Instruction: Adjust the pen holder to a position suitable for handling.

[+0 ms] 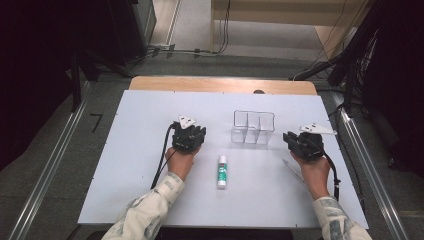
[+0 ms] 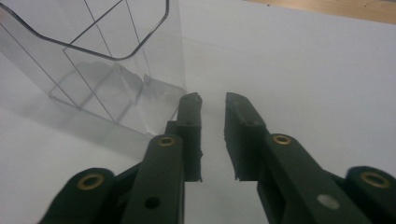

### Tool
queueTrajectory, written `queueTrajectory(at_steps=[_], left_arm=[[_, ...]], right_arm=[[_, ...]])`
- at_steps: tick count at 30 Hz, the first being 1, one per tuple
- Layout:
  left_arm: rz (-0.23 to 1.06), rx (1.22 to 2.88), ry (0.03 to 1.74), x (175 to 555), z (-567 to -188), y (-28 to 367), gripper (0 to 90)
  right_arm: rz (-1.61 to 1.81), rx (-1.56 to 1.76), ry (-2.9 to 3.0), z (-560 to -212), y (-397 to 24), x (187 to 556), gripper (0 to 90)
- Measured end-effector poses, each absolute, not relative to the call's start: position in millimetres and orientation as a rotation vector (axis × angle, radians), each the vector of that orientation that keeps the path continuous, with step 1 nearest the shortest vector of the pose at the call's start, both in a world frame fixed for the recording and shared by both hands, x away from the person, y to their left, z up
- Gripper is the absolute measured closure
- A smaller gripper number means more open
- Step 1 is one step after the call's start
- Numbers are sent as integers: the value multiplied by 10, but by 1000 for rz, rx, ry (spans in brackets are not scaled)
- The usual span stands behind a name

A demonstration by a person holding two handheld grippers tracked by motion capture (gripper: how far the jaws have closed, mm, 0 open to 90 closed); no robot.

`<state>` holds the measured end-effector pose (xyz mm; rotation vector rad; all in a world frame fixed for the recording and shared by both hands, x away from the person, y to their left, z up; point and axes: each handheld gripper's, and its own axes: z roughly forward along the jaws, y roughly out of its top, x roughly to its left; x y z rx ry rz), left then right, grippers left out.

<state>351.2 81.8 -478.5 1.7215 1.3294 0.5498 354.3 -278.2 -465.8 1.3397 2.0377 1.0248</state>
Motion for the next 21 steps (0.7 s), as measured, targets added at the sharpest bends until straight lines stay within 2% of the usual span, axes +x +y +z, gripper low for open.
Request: queueTrajectory(at_steps=[4,21], left_arm=[[538,1739,1302,3591,-4767,685,895],[492,1768,1239,3749,-4720,301,900]], right_arm=[[1017,1340,2057,-4686,-2697,3633,853],[1002,1323,2076,-4713,-2481,3750,877]])
